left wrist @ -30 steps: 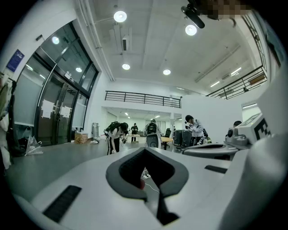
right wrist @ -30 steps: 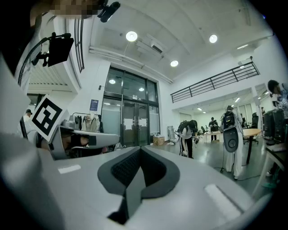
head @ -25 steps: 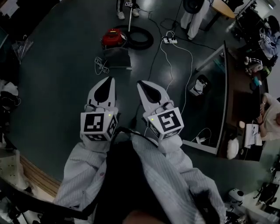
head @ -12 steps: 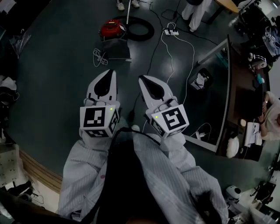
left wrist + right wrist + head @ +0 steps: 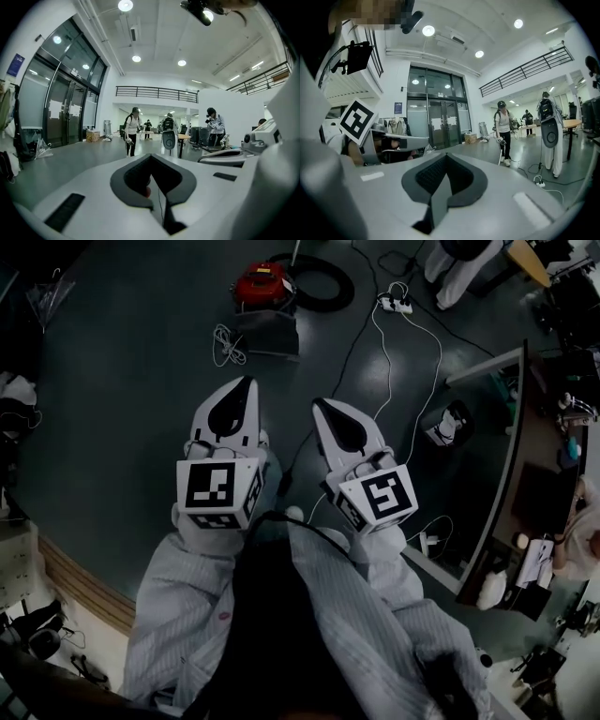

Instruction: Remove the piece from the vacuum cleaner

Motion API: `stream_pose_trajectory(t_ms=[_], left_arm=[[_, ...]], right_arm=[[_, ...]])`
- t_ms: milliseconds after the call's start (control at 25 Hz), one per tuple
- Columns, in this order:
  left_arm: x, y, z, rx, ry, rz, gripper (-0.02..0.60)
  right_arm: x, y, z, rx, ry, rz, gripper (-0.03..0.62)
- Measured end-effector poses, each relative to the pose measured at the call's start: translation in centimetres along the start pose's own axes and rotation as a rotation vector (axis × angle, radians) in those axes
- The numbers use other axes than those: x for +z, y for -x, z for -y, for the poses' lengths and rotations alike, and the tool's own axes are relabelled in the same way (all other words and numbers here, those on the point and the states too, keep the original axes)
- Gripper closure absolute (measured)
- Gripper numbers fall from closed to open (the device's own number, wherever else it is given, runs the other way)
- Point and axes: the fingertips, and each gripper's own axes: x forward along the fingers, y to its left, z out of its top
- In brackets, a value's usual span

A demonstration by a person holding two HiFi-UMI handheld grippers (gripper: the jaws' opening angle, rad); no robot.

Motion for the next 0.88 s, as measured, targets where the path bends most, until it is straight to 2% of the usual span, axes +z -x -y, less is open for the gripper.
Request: stream_pose_trajectory(t_ms=[240, 480, 720, 880], left_arm=[[0.9, -9.2, -7.4, -0.031, 0.015, -0.041, 0.578], [1.3, -17.7, -11.7, -0.081, -0.007, -0.1, 0.577], [-1.2, -26.5, -14.1, -0.098, -0.012, -0.187, 0.577], [-3.4, -33.6, -16.6, -0.068, -0.022, -0.242, 0.577]], right_arm=[[1.0, -11.1, 3.9, 0.008, 0.013, -0.045, 0.595], [1.1, -19.6, 8.7, -0.016, -0.005, -0.068, 0.595], [-1.9, -27.1, 15.5, -0.013, -0.053, -0.179, 0.595], [-5.7, -32.7, 20.6, 0.073, -0.035, -0.243, 0.595]])
